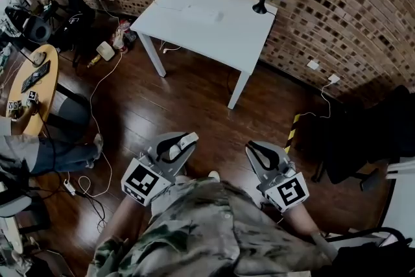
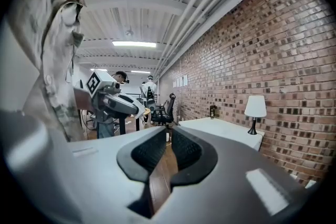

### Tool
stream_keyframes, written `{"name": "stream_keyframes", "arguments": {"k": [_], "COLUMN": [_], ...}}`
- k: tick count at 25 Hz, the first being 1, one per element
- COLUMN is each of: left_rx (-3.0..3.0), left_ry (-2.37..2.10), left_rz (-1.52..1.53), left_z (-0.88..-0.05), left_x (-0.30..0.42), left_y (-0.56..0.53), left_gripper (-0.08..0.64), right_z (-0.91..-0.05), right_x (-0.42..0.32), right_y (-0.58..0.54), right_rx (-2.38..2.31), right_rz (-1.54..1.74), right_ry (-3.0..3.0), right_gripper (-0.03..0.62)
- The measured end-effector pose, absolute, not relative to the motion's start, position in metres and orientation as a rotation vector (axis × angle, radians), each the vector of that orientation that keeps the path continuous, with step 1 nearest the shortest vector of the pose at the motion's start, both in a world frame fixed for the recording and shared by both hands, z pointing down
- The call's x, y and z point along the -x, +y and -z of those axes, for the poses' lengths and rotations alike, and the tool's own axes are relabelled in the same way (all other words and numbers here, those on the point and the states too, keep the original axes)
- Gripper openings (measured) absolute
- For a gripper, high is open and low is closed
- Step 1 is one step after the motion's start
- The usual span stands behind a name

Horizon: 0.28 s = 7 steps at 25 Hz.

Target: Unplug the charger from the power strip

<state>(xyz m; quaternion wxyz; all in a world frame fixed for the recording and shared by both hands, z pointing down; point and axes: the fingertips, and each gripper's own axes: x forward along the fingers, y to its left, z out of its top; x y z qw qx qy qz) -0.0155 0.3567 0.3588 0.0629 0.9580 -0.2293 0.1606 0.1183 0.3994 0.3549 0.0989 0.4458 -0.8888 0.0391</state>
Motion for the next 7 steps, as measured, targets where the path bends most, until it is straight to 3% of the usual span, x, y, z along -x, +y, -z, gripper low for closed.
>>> {"name": "stream_keyframes", "arguments": {"k": [7], "left_rx": [-2.904], "left_ry": [-0.728], "left_rz": [-0.473], "left_z": [-0.3584], "left_x": [0.0198], "left_y": [0.3582], "left_gripper": [0.109], "right_z": [-0.3565], "right_x": [-0.1159], "right_y": [0.4022], "right_rx": [-1.327], "right_rz": [-0.124], "right_ry": [-2.641], "right_gripper": [0.029]}}
